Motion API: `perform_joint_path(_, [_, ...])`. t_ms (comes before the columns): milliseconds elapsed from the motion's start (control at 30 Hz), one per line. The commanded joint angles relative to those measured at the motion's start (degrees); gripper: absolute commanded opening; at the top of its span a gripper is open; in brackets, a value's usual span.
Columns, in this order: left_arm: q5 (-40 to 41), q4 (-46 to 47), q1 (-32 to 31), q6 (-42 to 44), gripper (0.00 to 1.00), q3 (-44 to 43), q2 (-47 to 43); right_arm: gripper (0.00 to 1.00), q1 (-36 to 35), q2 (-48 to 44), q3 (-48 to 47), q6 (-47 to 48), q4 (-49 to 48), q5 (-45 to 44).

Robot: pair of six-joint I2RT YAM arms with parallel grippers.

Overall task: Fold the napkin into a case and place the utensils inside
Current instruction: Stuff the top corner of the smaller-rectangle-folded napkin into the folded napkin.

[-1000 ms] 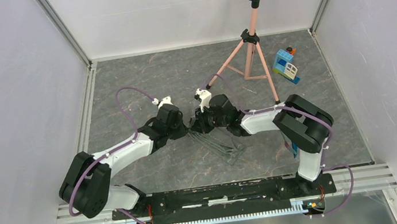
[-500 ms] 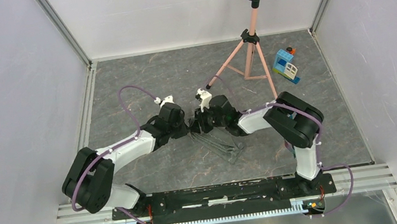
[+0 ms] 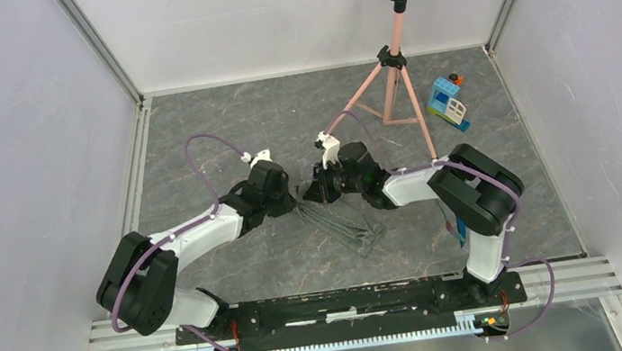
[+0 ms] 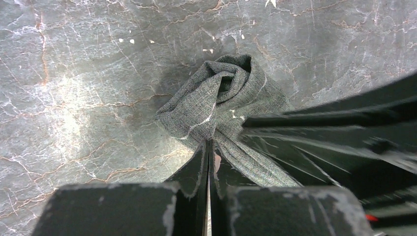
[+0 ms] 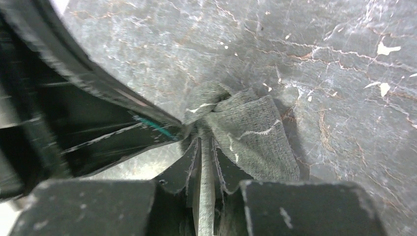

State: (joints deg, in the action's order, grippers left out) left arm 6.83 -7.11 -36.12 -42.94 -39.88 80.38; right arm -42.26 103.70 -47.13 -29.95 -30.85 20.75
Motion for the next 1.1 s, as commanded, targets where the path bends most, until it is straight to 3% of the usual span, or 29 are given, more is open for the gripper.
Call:
perform_joint_path(0, [-1.4,1.7,-0.1,2.6,0.02,-2.9,-0.3,0.15,-0.3,5.4,-4.6,0.0,-2.1,0.3])
perform_joint_path(233, [-3.4,2.6,-0.1,1.7,0.02,-5.0,4.9,0.14,-1.9,12.7,-8.8,-4.6,-6.4,-0.5])
perform_joint_path(533, [-4.0,-0.4,1.5,1.4,0.03,-7.3,7.3,0.27,-0.6,3.1,-0.6,-1.2,-2.8,0.8])
perform_joint_path(767, [-6.6,-1.1,3.4,0.8,0.29,-4.6,1.7,0.31,-0.4,1.0,0.7,2.7,0.1,0.7])
perform_joint_path(933, [-11.9,1.2,8.7,-1.5,0.34,-1.7,-0.5,0.27,-0.7,3.1,0.7,2.4,-1.8,0.6])
perform_joint_path(1067, [-15.8,3.1,10.4,-0.9,0.31,-3.2,3.9,0.24,-1.6,5.8,0.0,2.1,-2.3,0.5])
